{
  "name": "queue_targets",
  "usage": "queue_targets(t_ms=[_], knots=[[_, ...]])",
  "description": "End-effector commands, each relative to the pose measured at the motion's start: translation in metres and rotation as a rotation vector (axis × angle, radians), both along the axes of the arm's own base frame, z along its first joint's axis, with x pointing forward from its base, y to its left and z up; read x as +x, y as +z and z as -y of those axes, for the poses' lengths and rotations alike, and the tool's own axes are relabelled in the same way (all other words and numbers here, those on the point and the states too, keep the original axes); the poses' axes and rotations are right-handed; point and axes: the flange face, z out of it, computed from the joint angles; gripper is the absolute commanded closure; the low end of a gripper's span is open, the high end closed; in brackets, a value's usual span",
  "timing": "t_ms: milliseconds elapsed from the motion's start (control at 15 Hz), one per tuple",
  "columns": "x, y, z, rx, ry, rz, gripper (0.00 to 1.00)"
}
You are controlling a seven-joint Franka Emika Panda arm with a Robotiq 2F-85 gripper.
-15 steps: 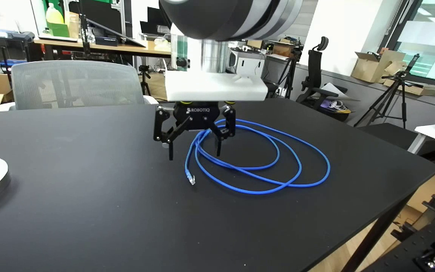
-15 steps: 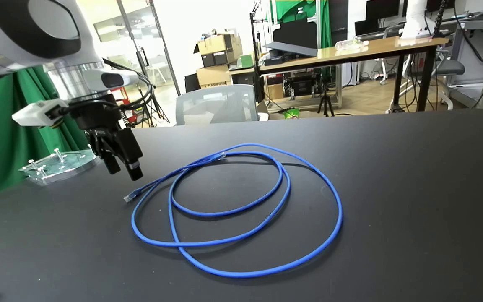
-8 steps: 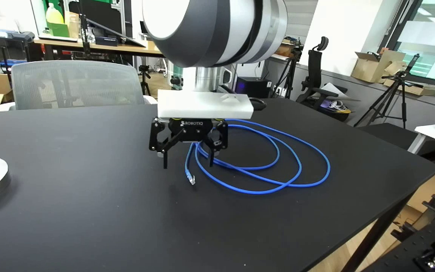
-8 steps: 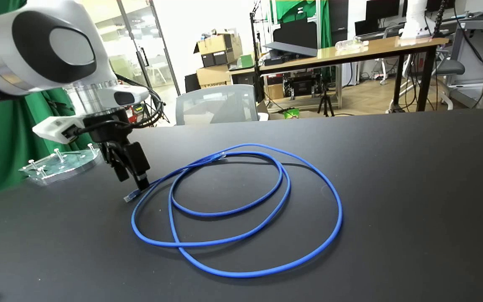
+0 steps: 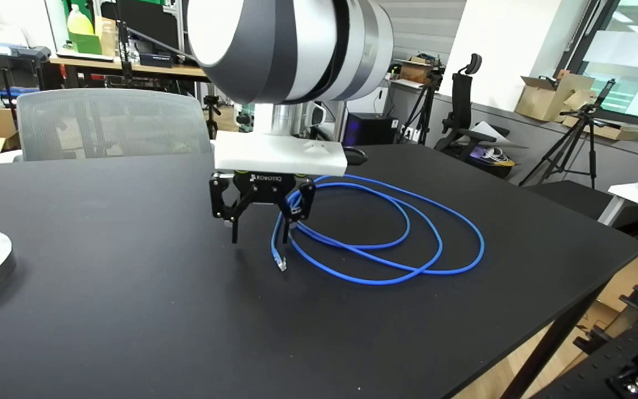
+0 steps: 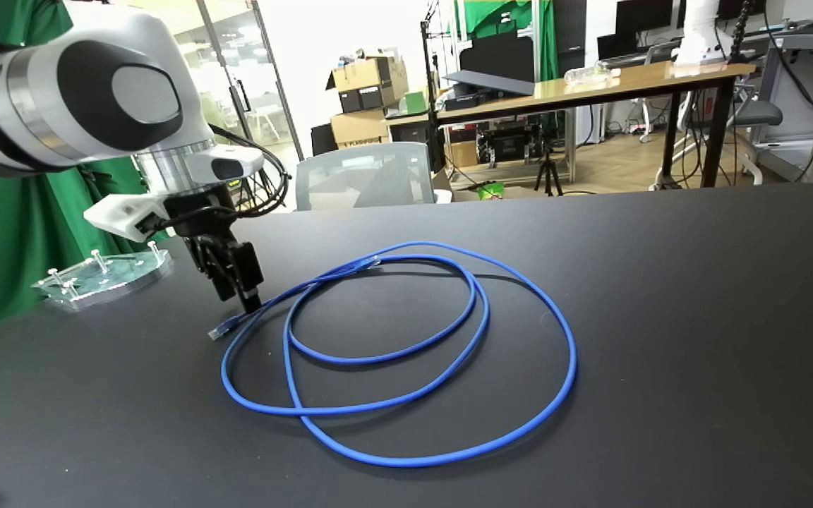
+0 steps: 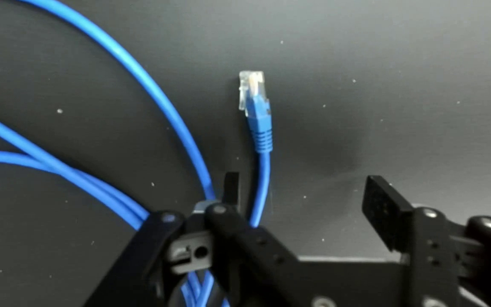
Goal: Move the ends of the cable to opposite sides
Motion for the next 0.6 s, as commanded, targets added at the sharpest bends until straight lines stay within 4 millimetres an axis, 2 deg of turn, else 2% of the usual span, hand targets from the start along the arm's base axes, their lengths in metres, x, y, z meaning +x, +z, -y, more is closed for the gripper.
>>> queue_targets(t_ms=[0, 400, 467, 533], knots=[[0.0091, -0.0032, -0.0024, 0.008, 0.003, 0.017, 0.55], [0.0098, -0.0005, 0.0009, 0.012, 0.011, 0.023, 0.95], [0.0098, 0.0013, 0.0019, 0.009, 0.011, 0.026, 0.99], [0.01, 0.0056, 0.0037, 0.001, 0.004, 0.029, 1.0]])
